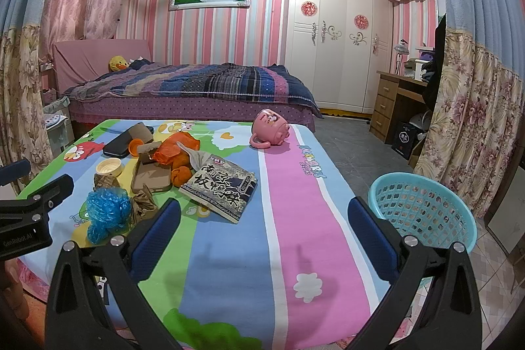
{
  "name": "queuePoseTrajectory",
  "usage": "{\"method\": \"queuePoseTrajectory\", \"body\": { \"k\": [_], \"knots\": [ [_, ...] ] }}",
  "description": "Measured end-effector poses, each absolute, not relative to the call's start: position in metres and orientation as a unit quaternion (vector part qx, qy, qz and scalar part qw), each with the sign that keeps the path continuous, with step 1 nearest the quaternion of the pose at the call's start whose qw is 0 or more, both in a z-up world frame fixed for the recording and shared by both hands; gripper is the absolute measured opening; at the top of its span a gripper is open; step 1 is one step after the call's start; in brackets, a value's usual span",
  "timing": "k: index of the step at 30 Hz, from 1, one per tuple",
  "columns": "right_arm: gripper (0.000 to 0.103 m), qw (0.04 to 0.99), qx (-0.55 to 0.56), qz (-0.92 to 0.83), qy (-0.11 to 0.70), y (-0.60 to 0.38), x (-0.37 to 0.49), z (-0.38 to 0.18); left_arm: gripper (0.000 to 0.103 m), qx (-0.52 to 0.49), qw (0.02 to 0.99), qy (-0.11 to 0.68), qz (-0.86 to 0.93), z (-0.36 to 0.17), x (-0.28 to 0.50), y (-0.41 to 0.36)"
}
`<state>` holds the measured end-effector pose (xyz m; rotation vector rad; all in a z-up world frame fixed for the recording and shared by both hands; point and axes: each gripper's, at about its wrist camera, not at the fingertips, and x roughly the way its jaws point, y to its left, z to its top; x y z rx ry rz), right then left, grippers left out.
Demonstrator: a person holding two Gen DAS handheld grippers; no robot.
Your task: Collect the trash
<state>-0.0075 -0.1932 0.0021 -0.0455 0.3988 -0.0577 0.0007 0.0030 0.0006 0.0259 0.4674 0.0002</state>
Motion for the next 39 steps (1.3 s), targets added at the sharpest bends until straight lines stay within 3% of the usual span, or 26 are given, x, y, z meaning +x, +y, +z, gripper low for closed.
{"method": "queuePoseTrajectory", "body": {
  "k": [24,39],
  "knots": [
    [0.099,0.98,-0.012,-0.037,0.193,-0.206,-0.009,0.004,0.098,0.026,0.973,0.23,0.016,-0.006,0.0,0.014],
    [0.099,0.975,-0.018,-0.036,0.218,-0.213,0.046,0.028,0.097,0.021,0.96,0.274,0.05,-0.001,0.062,0.077]
  ]
}}
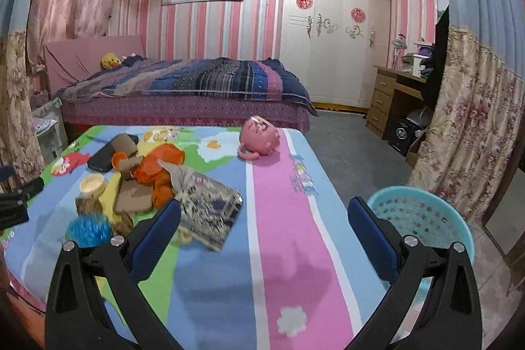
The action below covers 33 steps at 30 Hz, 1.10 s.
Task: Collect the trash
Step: 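Grasp a brown crumpled paper ball with the left tool while the right tool grasps another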
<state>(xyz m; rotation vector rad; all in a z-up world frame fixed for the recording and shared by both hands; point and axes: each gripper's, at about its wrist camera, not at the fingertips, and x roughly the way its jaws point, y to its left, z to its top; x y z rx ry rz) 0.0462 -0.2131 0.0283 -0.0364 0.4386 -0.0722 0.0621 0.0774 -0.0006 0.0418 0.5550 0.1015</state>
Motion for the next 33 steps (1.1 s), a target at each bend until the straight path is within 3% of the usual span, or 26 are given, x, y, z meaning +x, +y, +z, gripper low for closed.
{"method": "queuePoseTrajectory", "body": {
  "k": [14,20,25,28,33],
  "knots": [
    [0.099,0.965,-0.026,-0.015,0.261,-0.198,0.09,-0.017,0.097,0.003,0.942,0.334,0.027,-0.048,0.113,0.066],
    [0.099,0.96,-0.015,-0.009,0.279,-0.199,0.102,-0.029,0.071,-0.021,0.928,0.373,-0.003,-0.057,0.137,0.065],
    [0.099,0.959,-0.024,-0.01,0.283,-0.188,0.104,-0.032,0.02,-0.032,0.916,0.399,-0.04,-0.064,0.141,0.063],
    [0.099,0.957,-0.03,0.0,0.288,-0.18,0.105,-0.035,0.007,-0.027,0.92,0.39,-0.034,-0.062,0.138,0.062],
    [0.099,0.952,-0.039,0.035,0.302,-0.162,0.102,-0.042,0.007,-0.009,0.933,0.36,0.004,-0.049,0.118,0.074]
  ]
}}
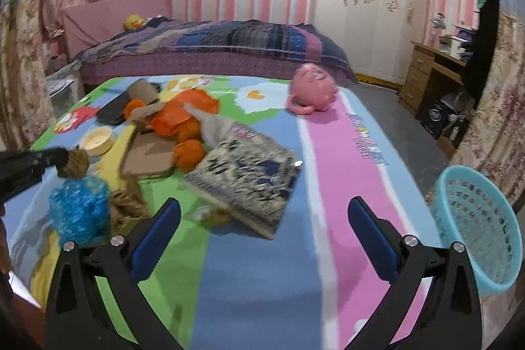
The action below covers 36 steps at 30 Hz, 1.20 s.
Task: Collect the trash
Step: 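Grasp a brown crumpled paper ball with the left tool while the right tool grasps another, then carry both paper balls over the blue basket and open both tools to drop them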
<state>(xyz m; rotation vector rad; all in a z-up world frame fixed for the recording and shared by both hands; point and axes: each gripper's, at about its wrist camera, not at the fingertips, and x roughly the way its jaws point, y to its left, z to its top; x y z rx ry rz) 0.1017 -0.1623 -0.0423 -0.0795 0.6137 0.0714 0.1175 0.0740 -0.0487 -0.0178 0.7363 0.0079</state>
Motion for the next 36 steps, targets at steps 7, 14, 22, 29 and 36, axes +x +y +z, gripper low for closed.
{"method": "queuePoseTrajectory", "body": {
  "k": [7,14,22,29,36],
  "knots": [
    [0.099,0.942,-0.045,0.084,0.322,-0.13,0.096,-0.053,0.007,-0.024,0.937,0.348,0.018,-0.038,0.1,0.094],
    [0.081,0.929,-0.062,0.128,0.341,-0.097,0.107,-0.063,0.007,-0.018,0.94,0.341,0.023,-0.034,0.095,0.096],
    [0.038,0.907,-0.054,0.197,0.369,-0.073,0.124,-0.074,0.007,-0.028,0.939,0.341,0.026,-0.034,0.095,0.101],
    [0.038,0.925,-0.047,0.172,0.336,-0.103,0.113,-0.05,0.007,-0.028,0.942,0.333,0.023,-0.034,0.094,0.098],
    [0.038,0.951,-0.049,0.1,0.289,-0.173,0.086,-0.011,0.007,-0.017,0.952,0.307,0.008,-0.017,0.087,0.076]
  ]
}}
